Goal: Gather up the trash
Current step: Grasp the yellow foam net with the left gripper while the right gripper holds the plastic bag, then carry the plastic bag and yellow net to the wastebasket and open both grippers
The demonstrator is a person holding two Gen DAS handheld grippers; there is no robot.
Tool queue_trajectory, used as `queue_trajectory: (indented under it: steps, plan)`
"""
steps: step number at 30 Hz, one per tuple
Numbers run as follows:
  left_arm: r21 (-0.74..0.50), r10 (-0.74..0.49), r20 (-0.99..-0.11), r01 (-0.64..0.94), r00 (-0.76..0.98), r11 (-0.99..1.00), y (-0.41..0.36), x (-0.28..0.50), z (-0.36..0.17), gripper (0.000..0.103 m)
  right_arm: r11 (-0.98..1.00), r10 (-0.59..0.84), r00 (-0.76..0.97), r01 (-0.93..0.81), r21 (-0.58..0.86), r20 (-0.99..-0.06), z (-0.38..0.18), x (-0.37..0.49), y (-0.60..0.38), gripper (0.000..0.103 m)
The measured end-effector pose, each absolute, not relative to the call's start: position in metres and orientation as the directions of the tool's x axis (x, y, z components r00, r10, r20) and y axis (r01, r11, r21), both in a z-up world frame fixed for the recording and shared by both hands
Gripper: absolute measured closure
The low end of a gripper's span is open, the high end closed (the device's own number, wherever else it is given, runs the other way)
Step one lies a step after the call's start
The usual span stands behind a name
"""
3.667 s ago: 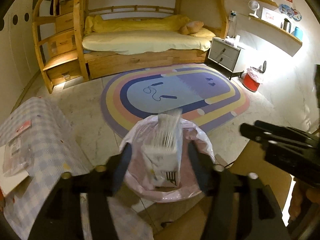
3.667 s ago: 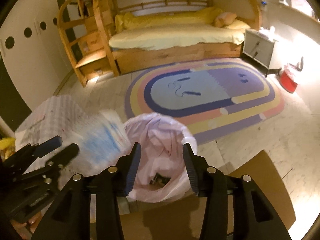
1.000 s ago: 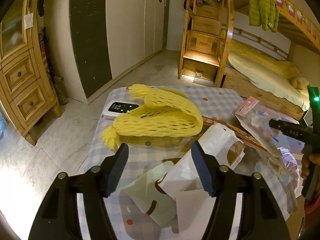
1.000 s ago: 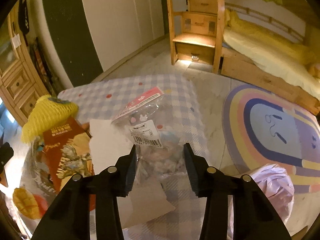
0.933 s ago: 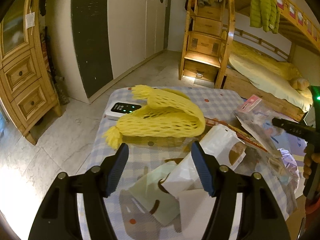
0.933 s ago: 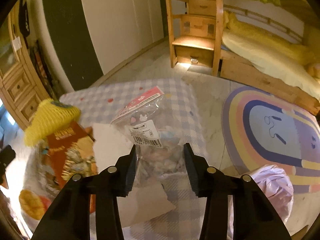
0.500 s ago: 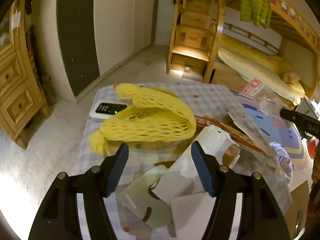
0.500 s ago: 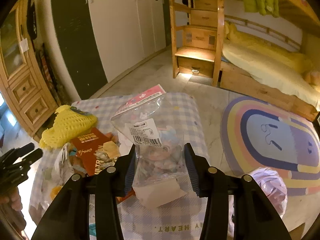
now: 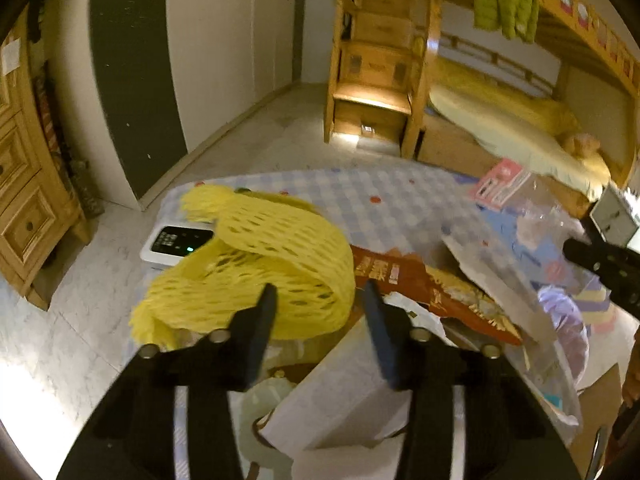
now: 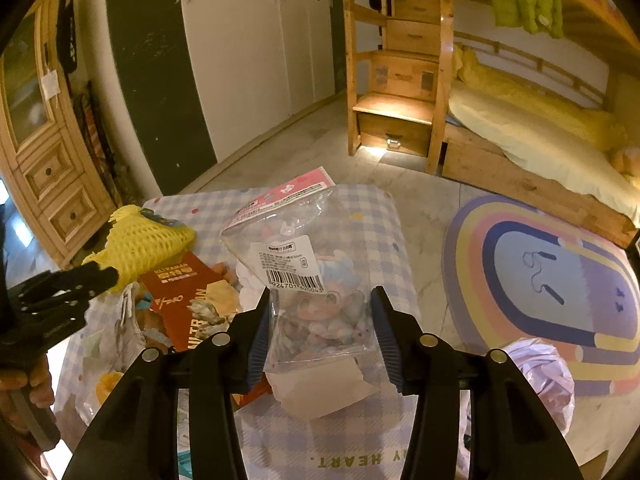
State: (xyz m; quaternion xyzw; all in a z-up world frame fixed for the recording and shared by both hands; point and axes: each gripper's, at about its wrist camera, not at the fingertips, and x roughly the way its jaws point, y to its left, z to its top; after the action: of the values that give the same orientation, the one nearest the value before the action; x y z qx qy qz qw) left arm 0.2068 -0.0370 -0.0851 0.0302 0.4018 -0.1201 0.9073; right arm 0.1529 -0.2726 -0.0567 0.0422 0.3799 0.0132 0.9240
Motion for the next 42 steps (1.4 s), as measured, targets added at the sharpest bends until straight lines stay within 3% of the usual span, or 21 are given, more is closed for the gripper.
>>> queue_trajectory:
  steps: [4,6,12,18,27,35,42]
  plan:
    - [-0.045,-0.202,-0.76,0.259,0.618,0.965,-0.04,0.21,-0.094,0.08,0.995,0.065,0.707,0.005,0.097,-0.704,-0.059,0.152,-0.275,0.054]
    - [-0.059,-0.222,-0.763,0.276,0.607,0.959,-0.041,0.212,-0.095,0.098,0.995,0.066,0.707,0.005,0.099,-0.704,-0.059,0.151,-0.275,0.054]
    - [-0.015,-0.207,-0.705,0.277,0.678,0.961,-0.036,0.207,-0.069,0.1,0.994,0.063,0.725,0.014,0.106,-0.686,-0.052,0.147,-0.278,0.054]
    - [0.002,-0.223,-0.584,0.276,0.781,0.961,-0.021,0.19,0.009,0.1,0.993,0.054,0.768,0.023,0.112,-0.638,-0.029,0.124,-0.284,0.054]
    - [-0.008,-0.387,-0.422,0.424,0.82,0.906,-0.057,0.12,0.103,0.1,0.989,-0.002,0.815,0.089,0.121,-0.579,0.001,0.065,-0.316,0.054]
    - [-0.071,-0.588,-0.407,0.617,0.7,0.784,-0.146,0.061,0.092,0.1,0.972,-0.101,0.804,0.206,0.114,-0.587,-0.002,0.002,-0.36,0.054]
    - [-0.124,-0.681,-0.514,0.741,0.521,0.66,-0.251,0.034,0.03,0.1,0.92,-0.222,0.732,0.376,0.111,-0.644,-0.034,-0.052,-0.419,0.053]
